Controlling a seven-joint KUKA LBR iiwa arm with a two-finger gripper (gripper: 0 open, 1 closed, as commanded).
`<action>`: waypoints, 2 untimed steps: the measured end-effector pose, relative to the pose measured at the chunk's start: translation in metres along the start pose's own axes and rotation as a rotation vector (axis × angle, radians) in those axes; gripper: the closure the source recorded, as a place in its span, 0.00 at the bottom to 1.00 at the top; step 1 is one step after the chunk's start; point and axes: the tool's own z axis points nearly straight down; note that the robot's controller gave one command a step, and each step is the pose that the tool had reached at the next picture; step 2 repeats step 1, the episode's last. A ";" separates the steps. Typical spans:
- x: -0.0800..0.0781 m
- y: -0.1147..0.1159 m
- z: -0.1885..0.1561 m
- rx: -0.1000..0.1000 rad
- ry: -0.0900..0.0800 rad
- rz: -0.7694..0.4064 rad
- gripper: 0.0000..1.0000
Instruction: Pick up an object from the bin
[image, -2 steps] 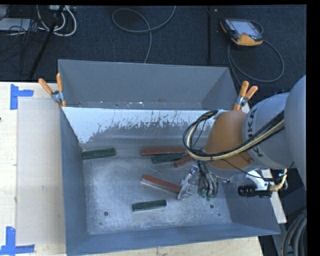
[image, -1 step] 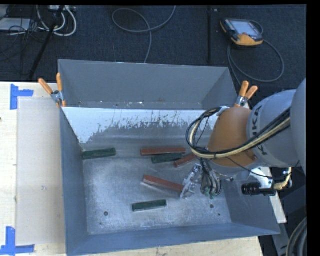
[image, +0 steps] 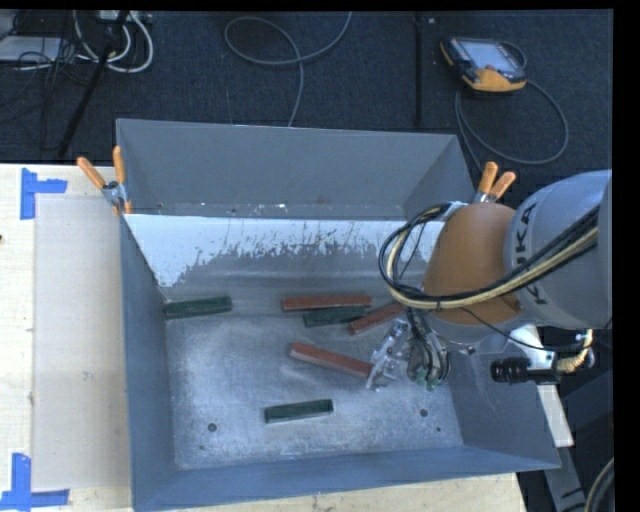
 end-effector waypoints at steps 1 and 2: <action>-0.001 0.001 -0.015 -0.003 -0.007 -0.001 1.00; -0.001 0.001 -0.015 -0.003 -0.007 -0.001 1.00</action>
Offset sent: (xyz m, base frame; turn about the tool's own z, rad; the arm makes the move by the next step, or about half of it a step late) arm 0.0001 0.0001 0.0693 0.0000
